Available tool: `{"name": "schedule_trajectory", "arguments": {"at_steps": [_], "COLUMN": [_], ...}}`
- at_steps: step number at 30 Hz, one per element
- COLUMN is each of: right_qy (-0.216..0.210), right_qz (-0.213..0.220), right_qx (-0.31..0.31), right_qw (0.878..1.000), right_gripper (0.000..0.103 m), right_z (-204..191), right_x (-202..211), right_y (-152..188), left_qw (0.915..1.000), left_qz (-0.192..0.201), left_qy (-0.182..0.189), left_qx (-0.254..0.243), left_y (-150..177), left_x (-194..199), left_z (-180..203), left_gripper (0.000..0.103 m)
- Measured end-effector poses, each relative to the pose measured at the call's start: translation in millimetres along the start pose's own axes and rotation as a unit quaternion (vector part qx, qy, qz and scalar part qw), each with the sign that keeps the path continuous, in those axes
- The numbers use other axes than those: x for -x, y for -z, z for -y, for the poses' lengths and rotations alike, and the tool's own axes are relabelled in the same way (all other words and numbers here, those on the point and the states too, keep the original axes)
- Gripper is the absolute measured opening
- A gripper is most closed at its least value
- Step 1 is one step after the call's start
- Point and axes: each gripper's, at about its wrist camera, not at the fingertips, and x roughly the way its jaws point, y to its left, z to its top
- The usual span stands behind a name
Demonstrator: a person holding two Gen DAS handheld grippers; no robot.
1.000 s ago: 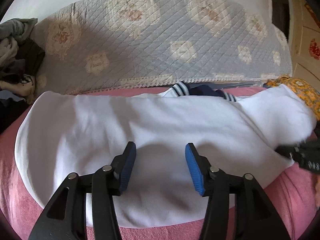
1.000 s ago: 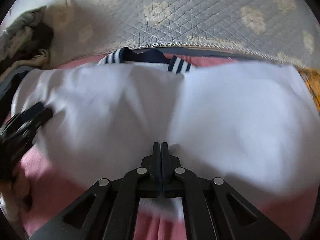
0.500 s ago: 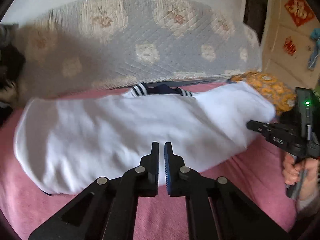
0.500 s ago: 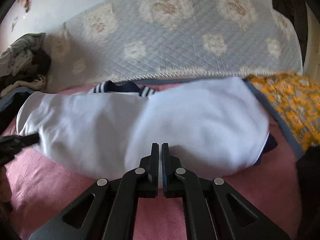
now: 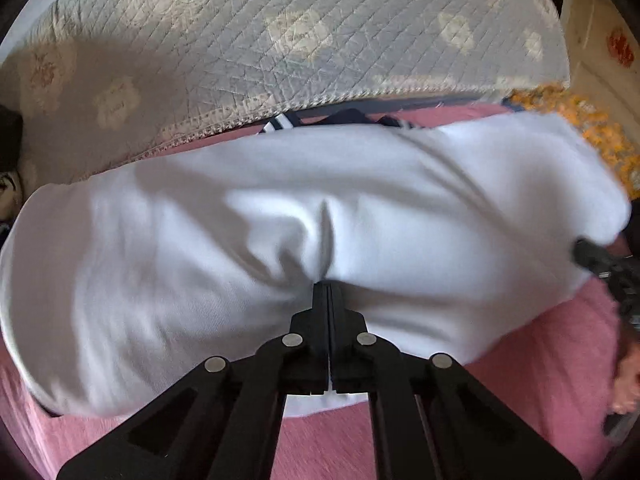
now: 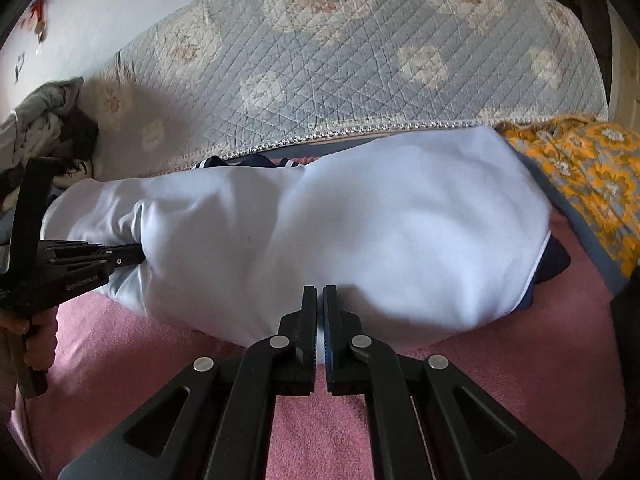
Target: Fold large clothes
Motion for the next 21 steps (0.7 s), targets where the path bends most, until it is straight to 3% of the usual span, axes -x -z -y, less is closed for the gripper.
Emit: {"name": "schedule_trajectory", "arguments": {"at_steps": [5,8,10,11,12,15,21], "right_qy": [-0.006,-0.003,-0.002,-0.003,-0.004,-0.013,0.0], "right_qz": [0.003,0.004,0.005,0.005,0.006,0.004,0.004], "right_qx": [-0.014,-0.012,-0.011,-0.013,-0.014,-0.024,-0.01], "right_qw": [1.0,1.0,1.0,1.0,1.0,1.0,1.0], "right_gripper": [0.003,0.003,0.003,0.003,0.003,0.003,0.003], "right_z": [4,3,3,3,3,7,3], "right_x": [-1,-1,-1,-1,-1,-2,-3], "right_y": [0,0,0,0,0,-1,-2], "left_qw": [0.9971,0.9938,0.9961,0.9961,0.9949,0.9983,0.9945], "left_qz": [0.071,0.073,0.039,0.004,0.006,0.05,0.084], "left_qy": [0.0,-0.012,0.008,0.02,0.038,-0.012,-0.054], "left_qx": [0.028,0.083,0.078,0.085,0.093,0.027,0.033], "left_y": [-30,-64,-79,-74,-60,-24,31], "left_x": [18,-12,-47,-64,-67,-38,-6], "left_z": [-9,-37,-53,-60,-65,-48,-27], "left_gripper": [0.003,0.003,0.005,0.005,0.005,0.005,0.005]}}
